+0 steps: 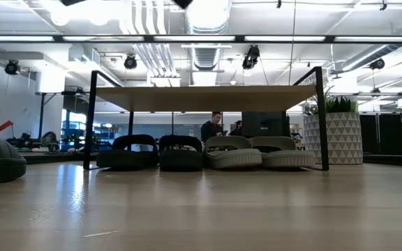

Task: Pick and place slides into the shelf
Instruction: Put the black slide on the shelf

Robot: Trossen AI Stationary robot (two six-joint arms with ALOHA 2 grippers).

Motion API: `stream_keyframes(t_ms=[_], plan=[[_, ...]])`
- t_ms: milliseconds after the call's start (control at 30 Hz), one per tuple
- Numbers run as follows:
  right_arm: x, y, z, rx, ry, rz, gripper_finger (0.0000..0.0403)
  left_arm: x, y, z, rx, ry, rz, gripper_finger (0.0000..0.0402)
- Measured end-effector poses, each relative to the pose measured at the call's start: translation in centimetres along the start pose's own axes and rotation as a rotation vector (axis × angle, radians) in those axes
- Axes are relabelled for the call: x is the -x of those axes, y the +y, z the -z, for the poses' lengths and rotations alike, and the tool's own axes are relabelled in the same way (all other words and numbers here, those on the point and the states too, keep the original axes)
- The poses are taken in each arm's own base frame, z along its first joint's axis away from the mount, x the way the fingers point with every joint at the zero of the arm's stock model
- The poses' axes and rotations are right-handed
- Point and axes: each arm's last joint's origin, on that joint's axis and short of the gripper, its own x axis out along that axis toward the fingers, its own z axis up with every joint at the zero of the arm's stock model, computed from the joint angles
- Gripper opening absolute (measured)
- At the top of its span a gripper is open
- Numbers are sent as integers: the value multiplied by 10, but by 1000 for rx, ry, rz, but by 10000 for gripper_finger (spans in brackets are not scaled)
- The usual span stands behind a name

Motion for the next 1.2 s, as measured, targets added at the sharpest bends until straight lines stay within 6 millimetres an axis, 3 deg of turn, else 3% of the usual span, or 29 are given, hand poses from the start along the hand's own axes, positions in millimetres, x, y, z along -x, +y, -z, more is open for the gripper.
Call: stream_keyframes(t_ms=[100, 300, 500, 700, 800, 900, 1067, 1200], plan=[[-10, -3, -5, 71, -49, -24, 227, -1, -5, 10, 33, 13, -30, 56], [-32, -19, -7, 133, -66, -14, 276, -11, -6, 9, 74, -68, -105, 129], [-41, -30, -10, 313, -56, 20, 288, -35, -13, 15, 50, 55, -194, 169], [-42, -32, -11, 482, -65, 57, 288, -43, -7, 15, 37, 34, -282, 179], [-43, -35, -13, 465, -64, 63, 288, -39, -3, 12, 81, 14, -262, 179], [-40, -34, -19, 335, -76, 51, 288, -30, 0, 10, 119, 7, -225, 178], [-32, -44, -45, 23, -22, -49, 288, 3, 13, 3, 208, -33, -75, 178], [-35, -56, -60, -27, -19, -66, 287, 33, 42, -1, 253, -46, -18, 178]])
